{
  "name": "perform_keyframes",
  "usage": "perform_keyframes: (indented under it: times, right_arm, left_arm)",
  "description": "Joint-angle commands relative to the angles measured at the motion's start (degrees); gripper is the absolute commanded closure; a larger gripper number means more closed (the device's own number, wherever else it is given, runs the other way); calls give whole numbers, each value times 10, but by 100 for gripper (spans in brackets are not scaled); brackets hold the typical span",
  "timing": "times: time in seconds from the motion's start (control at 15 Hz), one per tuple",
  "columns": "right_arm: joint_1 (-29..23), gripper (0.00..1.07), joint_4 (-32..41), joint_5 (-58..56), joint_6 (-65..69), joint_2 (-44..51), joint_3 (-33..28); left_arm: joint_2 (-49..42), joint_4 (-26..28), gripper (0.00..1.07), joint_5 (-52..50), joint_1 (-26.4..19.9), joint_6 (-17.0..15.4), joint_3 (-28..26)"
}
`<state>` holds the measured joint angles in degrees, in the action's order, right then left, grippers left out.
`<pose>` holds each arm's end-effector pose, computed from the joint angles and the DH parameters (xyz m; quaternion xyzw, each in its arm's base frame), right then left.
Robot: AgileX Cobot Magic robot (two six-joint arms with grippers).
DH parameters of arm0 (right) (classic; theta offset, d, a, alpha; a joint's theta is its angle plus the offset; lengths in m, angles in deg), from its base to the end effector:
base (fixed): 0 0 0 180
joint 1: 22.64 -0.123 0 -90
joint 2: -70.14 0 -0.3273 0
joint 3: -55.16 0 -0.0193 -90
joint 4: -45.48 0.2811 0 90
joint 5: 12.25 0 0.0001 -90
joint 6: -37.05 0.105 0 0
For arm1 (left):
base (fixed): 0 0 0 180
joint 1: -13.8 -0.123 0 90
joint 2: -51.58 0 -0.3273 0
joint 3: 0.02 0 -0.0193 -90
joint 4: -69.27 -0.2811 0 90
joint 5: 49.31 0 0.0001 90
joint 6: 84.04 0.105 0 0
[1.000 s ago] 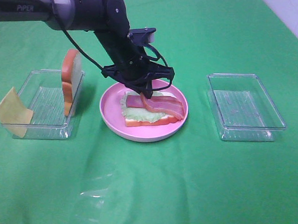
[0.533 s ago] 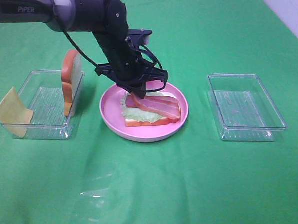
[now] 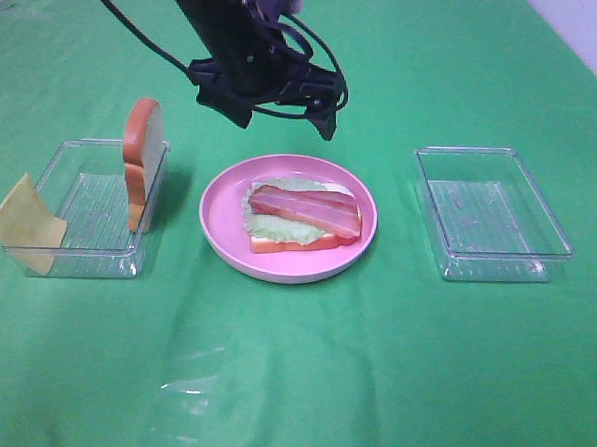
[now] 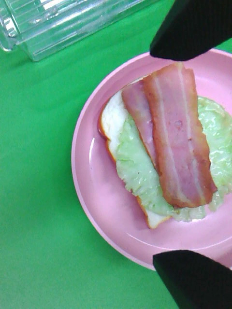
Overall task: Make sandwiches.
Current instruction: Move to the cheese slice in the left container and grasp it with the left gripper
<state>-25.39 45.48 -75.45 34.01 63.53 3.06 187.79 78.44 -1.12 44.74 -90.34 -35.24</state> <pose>-0.0058 -0.0003 0.2676 -0.0442 0.8731 -0.0012 0.4855 0.4823 -0.3037 0.2256 0.1703 0.9464 -0.1524 0.2281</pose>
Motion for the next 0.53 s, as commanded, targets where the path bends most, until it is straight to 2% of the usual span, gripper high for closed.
perform_keyframes:
  times: [0.07,0.2,0.4,0.47,0.53]
  right_arm:
    - [0,9,0,4,-5,19,-2]
    - [0,9,0,4,-4,19,-2]
    - [0,9,0,4,-3,19,-2]
    - [0,9,0,4,-1,19,-2]
    - [0,9,0,4,-1,19,-2]
  left_arm:
    - [-30,-25,5,78,-2,3,-50]
    - [-52,-86,5,170,-2,3,-106]
    - [-71,-170,5,274,-13,11,-163]
    - [-85,-169,5,273,-32,11,-160]
    - [-108,-128,6,273,-72,11,-148]
